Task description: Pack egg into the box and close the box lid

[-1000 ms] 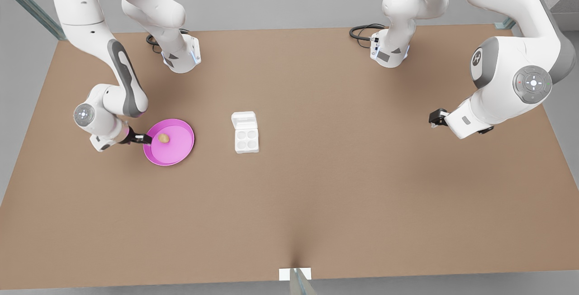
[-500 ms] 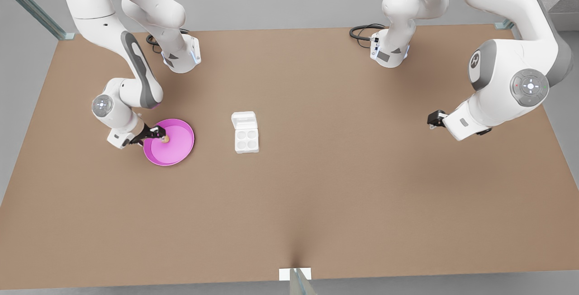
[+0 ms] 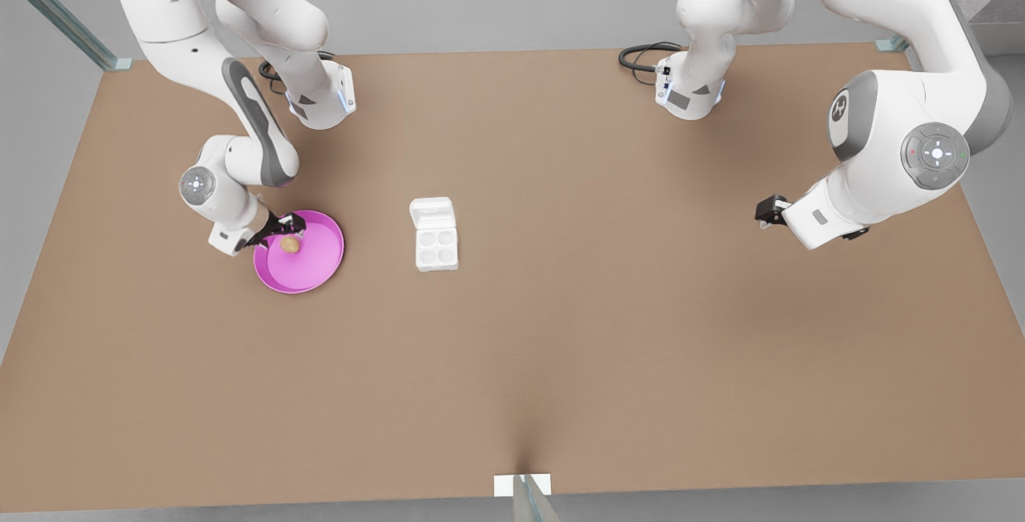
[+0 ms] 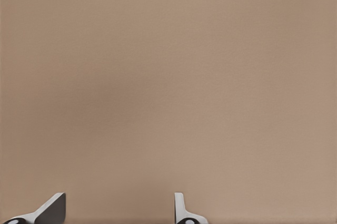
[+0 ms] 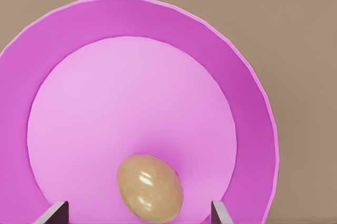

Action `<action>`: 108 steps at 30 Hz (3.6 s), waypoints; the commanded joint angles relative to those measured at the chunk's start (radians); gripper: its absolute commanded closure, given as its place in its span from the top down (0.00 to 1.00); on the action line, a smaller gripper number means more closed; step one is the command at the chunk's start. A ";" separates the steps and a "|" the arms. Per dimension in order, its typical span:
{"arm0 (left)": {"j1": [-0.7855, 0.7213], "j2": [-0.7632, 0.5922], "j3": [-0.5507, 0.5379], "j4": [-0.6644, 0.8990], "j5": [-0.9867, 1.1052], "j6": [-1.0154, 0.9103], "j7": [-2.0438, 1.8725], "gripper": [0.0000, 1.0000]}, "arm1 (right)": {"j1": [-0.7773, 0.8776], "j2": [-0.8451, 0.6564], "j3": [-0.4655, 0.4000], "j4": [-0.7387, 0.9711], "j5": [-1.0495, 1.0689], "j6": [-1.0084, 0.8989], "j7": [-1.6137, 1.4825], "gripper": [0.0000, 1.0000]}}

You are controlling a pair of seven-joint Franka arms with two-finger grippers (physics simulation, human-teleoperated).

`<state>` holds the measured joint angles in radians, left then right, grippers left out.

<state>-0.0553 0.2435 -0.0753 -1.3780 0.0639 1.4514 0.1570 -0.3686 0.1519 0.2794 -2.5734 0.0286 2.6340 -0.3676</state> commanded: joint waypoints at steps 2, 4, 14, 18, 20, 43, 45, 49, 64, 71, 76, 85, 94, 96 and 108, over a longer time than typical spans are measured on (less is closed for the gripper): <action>0.000 -0.001 0.000 0.000 0.001 0.000 -0.001 1.00 | 0.004 0.014 0.001 -0.001 0.002 0.029 -0.007 1.00; 0.000 -0.001 0.000 0.000 0.001 0.000 -0.001 1.00 | 0.002 0.031 0.000 0.001 0.002 0.047 -0.007 1.00; 0.000 -0.001 0.000 0.000 0.001 0.000 -0.001 1.00 | -0.001 0.084 0.000 0.016 0.002 0.066 -0.005 1.00; 0.000 0.007 -0.001 0.000 0.001 0.001 -0.001 1.00 | 0.000 0.098 0.000 0.015 0.002 0.075 -0.005 1.00; 0.000 0.007 -0.001 0.000 0.001 0.001 -0.001 1.00 | 0.000 0.103 0.000 0.015 0.002 0.077 -0.005 1.00; 0.000 0.008 0.000 0.000 0.001 0.000 -0.001 1.00 | 0.016 0.112 0.000 0.024 0.004 0.074 0.036 0.41; -0.001 0.008 -0.001 0.000 0.001 0.000 -0.002 1.00 | 0.014 0.106 0.001 0.032 0.004 0.055 0.033 0.41; -0.001 0.008 0.000 0.000 0.001 0.000 -0.002 1.00 | 0.020 0.095 0.018 0.039 0.004 0.021 0.072 0.41; -0.001 0.008 0.000 0.000 0.001 0.000 -0.002 1.00 | 0.079 0.064 0.231 0.407 0.007 -0.285 0.496 0.39; -0.001 0.008 0.000 0.000 0.001 0.000 -0.002 1.00 | 0.344 0.228 0.230 0.674 0.011 -0.336 0.868 0.39; -0.001 0.008 -0.001 0.000 0.001 -0.002 -0.001 1.00 | 0.447 0.336 0.225 0.774 0.011 -0.328 1.016 0.39; -0.001 0.020 0.000 0.000 0.001 0.000 -0.001 1.00 | 0.448 0.265 0.251 0.572 0.028 -0.272 1.073 0.39; -0.001 0.020 -0.001 0.000 0.001 0.000 -0.001 1.00 | 0.448 0.268 0.251 0.549 0.028 -0.273 1.075 0.39; -0.001 0.020 0.000 0.000 0.001 0.000 -0.001 1.00 | 0.441 0.267 0.251 0.527 0.028 -0.273 1.075 0.39; -0.001 0.026 -0.001 0.000 0.001 0.001 -0.001 1.00 | 0.427 0.268 0.250 0.506 0.028 -0.285 1.069 1.00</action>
<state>-0.0568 0.2711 -0.0765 -1.3781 0.0639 1.4526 0.1563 0.0582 0.4211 0.5292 -2.0686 0.0603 2.3577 0.5560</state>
